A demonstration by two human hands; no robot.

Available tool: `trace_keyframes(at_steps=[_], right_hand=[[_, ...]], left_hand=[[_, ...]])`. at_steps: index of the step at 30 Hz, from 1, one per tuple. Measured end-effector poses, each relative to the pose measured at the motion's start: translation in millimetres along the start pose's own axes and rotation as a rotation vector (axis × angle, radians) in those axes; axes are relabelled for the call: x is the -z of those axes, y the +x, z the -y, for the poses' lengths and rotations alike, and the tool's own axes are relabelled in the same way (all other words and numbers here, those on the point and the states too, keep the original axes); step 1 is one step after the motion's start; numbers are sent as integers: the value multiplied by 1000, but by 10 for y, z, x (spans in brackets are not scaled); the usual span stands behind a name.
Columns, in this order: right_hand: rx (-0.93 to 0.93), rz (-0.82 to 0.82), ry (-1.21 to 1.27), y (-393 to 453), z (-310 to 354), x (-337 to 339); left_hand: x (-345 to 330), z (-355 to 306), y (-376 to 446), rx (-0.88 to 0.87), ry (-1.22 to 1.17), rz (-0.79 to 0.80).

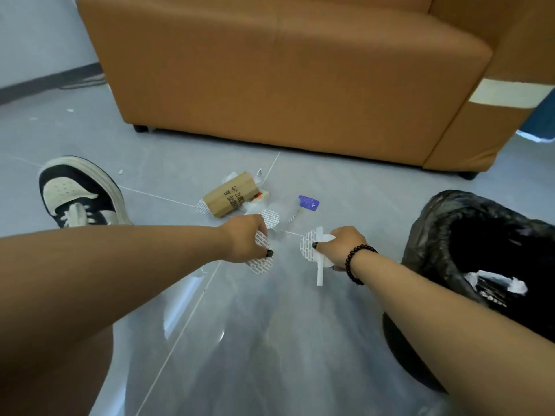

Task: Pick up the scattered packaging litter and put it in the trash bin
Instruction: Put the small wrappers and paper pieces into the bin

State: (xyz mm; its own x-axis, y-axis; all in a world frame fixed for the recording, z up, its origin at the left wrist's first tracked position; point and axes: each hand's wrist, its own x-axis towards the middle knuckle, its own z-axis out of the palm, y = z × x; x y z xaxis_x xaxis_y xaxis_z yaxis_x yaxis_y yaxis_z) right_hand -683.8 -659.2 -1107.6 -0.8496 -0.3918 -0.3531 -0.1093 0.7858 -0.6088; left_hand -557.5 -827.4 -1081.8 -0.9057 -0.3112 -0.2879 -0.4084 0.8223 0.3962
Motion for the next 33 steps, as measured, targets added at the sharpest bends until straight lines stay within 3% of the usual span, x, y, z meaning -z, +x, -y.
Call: trace_keyframes(at_steps=[12,16,21,26,33], right_hand=[[341,-70,-442,-1401,617,1352],[333,-132,-459,-1649,443,1776],[217,-226,-386,-1730,-101,2267],[86,-235,-358,-1665,-495,2521],[56,-169,-449,-1589,-708,2517]], left_hand=[[471,-944,-1038,14,-661,-217],[551,-1281,-1191,-1,-798,-224],[341,-1652,-1320,-16,-777,-129],[196,-2037,-1179,-141,-676,-86],[12,-2683,-678,-210,-657,-90]])
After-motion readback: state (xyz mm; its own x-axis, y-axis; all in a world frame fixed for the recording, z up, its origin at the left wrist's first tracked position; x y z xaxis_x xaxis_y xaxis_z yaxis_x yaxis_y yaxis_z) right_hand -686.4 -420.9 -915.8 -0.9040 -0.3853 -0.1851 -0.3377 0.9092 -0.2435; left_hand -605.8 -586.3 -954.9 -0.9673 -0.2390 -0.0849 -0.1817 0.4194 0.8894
